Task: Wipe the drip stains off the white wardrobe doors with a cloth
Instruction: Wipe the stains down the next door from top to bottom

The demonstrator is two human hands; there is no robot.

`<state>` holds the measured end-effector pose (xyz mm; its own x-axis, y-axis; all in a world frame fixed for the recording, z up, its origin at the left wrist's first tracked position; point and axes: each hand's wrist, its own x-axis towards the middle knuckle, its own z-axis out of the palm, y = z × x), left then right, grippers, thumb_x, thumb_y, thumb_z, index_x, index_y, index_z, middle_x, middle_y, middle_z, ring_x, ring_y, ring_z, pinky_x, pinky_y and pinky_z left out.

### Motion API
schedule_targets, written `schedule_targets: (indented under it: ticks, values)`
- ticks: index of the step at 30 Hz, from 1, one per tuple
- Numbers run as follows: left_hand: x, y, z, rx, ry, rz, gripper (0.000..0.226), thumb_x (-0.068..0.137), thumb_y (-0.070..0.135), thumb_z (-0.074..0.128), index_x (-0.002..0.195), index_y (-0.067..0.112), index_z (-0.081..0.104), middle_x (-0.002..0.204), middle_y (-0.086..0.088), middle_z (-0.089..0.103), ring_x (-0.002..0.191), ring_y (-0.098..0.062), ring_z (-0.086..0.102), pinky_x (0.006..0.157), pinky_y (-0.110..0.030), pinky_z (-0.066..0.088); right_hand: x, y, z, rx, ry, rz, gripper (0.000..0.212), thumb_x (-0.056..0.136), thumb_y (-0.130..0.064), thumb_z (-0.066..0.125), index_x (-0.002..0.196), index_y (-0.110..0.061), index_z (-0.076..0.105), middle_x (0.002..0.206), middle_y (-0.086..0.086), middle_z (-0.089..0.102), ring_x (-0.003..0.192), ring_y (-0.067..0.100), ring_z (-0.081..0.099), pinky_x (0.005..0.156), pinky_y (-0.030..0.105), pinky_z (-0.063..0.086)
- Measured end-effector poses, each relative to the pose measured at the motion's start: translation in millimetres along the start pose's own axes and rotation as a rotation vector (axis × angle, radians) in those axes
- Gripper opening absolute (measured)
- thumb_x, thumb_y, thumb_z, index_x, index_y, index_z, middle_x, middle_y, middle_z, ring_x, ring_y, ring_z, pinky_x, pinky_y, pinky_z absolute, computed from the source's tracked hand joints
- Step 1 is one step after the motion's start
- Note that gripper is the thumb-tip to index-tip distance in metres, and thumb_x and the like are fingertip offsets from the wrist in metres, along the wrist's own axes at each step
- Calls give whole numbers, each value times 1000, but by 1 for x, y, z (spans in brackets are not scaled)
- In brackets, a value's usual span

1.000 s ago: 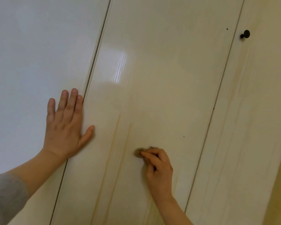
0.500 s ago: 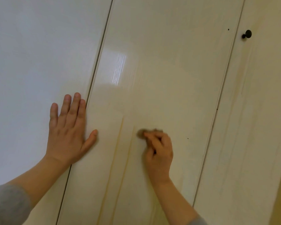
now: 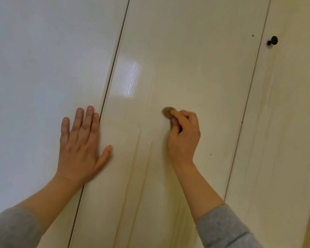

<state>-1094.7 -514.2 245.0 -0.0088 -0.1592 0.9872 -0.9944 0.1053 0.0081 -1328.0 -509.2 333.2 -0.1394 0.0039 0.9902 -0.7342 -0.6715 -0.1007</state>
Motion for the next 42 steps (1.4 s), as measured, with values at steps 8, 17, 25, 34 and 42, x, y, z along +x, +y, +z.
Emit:
schedule_targets:
  ticks: [8,17,25,34,42]
  values:
    - [-3,-15,-8,-55,-34,80,78,95,47,30,155,-1,17,164,-18,11,153,-32,7,123,-49,0,-142,12,-35,22,-322,-160,32,86,-2,48,97,-11,78,98,-2,64,98,15,63,89,18,49]
    - [-14,-32,-9,27,-30,133,78,93,44,31,155,-2,17,164,-18,12,153,-31,9,123,-52,3,18,-27,11,40,-45,-68,25,89,-1,58,107,-8,74,100,-2,59,91,15,57,80,14,43]
    - [-13,-35,-6,35,-44,145,78,94,45,30,155,-2,16,164,-18,10,153,-33,8,123,-53,4,-120,-7,-1,-9,-227,-192,34,83,2,49,99,-9,77,99,6,67,99,22,62,95,18,44]
    - [-21,-42,-17,-64,-8,147,73,96,42,33,153,-3,23,163,-19,18,152,-32,14,123,-53,9,-24,-40,0,24,-122,-80,25,83,1,61,102,-7,75,93,7,62,84,15,57,76,13,42]
    - [-26,-58,-9,2,-17,180,75,94,41,33,154,-4,21,163,-20,16,152,-33,13,123,-51,8,-67,-41,30,10,-176,-223,33,83,7,56,102,-10,76,99,7,64,97,25,59,92,15,39]
